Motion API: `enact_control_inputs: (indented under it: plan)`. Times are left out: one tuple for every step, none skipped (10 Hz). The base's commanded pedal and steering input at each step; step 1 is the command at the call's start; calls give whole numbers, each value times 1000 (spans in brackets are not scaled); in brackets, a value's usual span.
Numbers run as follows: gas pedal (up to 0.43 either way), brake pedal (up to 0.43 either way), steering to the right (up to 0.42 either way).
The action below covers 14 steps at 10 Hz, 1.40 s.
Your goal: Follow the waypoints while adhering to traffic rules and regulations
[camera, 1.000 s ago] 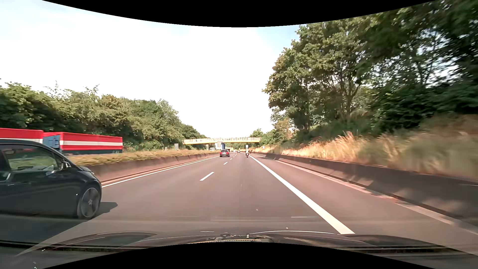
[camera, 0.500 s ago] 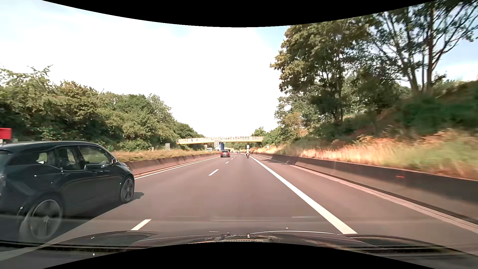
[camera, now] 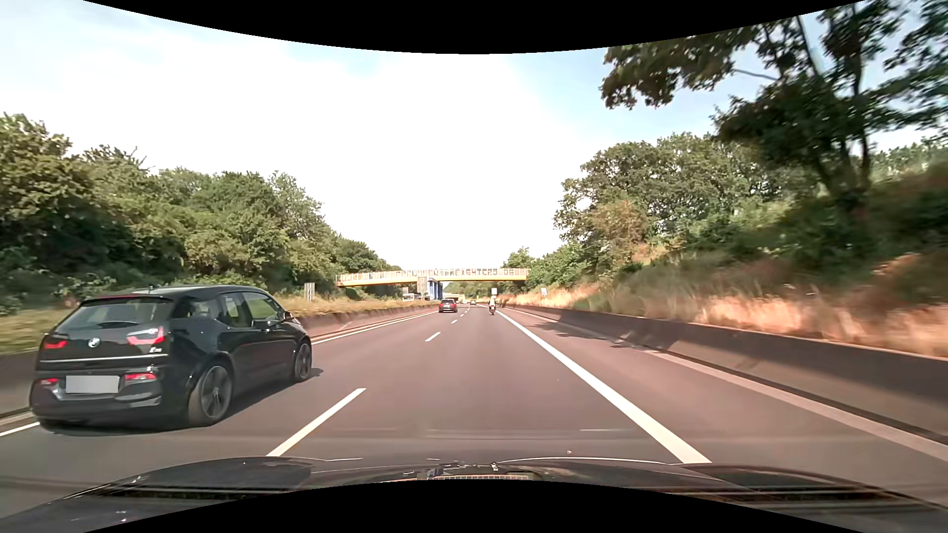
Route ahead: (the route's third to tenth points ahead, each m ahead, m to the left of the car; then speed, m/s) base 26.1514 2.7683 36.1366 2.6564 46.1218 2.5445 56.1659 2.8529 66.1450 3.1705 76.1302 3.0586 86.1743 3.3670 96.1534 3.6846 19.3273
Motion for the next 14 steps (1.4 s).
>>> enact_control_inputs:
  plan:
    - [110,0,-5]
    - [110,0,-5]
    - [110,0,-5]
    - [110,0,-5]
    - [98,0,-5]
    - [98,0,-5]
    - [87,0,-5]
    - [87,0,-5]
    - [87,0,-5]
    - [59,0,-5]
    - [59,0,-4]
    - [59,0,-4]
    - [47,0,-4]
    - [47,0,-4]
